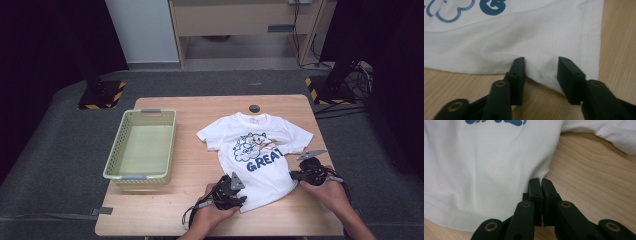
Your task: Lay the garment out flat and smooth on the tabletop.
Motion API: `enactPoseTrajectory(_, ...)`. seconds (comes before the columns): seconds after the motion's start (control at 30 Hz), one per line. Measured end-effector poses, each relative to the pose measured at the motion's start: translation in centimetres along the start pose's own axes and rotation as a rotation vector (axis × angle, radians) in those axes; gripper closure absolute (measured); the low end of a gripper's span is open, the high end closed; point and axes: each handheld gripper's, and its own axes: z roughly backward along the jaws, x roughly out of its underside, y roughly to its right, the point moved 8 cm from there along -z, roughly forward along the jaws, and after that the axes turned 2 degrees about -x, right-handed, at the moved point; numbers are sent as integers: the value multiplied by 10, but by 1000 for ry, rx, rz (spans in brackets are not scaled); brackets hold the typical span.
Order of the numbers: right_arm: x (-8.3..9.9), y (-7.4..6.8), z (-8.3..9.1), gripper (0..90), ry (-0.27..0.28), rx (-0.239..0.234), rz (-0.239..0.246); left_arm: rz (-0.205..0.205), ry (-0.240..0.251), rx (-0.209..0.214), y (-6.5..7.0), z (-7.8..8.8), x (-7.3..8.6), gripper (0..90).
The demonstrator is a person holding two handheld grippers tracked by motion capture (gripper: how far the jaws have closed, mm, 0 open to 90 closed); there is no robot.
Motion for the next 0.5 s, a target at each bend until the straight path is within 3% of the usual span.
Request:
enactPoseTrajectory(0.2, -1, -3, 0, 881, -3, 16, 19, -2, 4, 27, -1, -1, -2, 868)
enactPoseTrajectory(0.5, -1, -15, 23, 884, 12, 31, 52, 6, 1, 36, -2, 5, -1, 894)
